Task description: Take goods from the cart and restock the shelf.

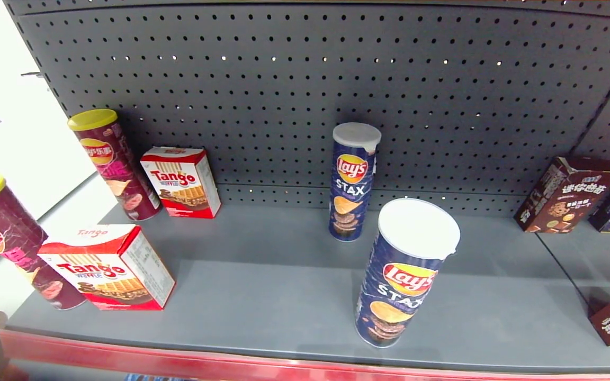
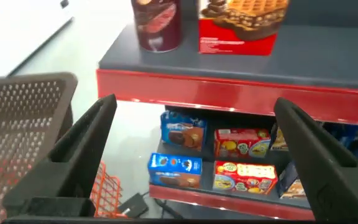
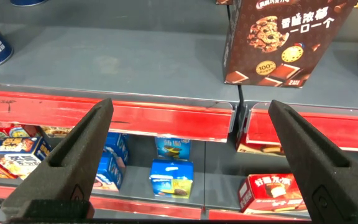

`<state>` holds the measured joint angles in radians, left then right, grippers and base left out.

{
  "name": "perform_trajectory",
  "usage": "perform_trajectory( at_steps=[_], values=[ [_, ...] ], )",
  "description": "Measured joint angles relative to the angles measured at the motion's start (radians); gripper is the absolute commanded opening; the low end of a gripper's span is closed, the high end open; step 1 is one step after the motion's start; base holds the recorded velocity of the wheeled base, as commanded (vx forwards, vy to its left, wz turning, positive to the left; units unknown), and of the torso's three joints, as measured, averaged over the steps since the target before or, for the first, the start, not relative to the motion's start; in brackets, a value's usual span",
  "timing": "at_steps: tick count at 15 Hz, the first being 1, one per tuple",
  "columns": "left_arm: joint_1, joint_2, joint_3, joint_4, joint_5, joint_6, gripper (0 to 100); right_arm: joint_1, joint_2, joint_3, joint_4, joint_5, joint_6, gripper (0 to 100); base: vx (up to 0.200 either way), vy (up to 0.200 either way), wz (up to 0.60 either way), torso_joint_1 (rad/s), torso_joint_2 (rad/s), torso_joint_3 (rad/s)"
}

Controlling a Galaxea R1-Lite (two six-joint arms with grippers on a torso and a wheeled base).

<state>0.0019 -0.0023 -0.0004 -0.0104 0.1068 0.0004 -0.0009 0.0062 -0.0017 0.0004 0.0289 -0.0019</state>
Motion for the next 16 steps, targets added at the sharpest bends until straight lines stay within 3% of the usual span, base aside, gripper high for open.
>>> perform_trajectory(
  at_steps=[2, 4, 12, 14, 16],
  values=[
    [-0.001, 0.000, 0.000, 0.005, -0.030, 0.000, 100, 0.001, 0.000, 0.000, 0.000, 0.000, 0.000, 100, 0.000, 0.000, 0.00, 0.000, 0.00, 0.000],
    [-0.002, 0.000, 0.000, 0.006, -0.107, -0.004, 100, 0.000, 0.000, 0.000, 0.000, 0.000, 0.000, 100, 0.000, 0.000, 0.00, 0.000, 0.00, 0.000],
    [-0.002, 0.000, 0.000, 0.005, -0.110, -0.005, 100, 0.000, 0.008, -0.019, 0.010, 0.005, -0.021, 100, 0.000, 0.000, 0.00, 0.000, 0.00, 0.000],
    [-0.002, 0.000, 0.000, 0.005, -0.088, -0.005, 100, -0.004, 0.066, -0.136, 0.044, 0.014, -0.035, 100, 0.000, 0.000, 0.00, 0.000, 0.00, 0.000],
    [-0.002, 0.000, 0.000, 0.005, -0.058, -0.008, 100, 0.003, 0.193, -0.360, 0.080, 0.072, -0.052, 100, 0.000, 0.000, 0.00, 0.000, 0.00, 0.000]
  ],
)
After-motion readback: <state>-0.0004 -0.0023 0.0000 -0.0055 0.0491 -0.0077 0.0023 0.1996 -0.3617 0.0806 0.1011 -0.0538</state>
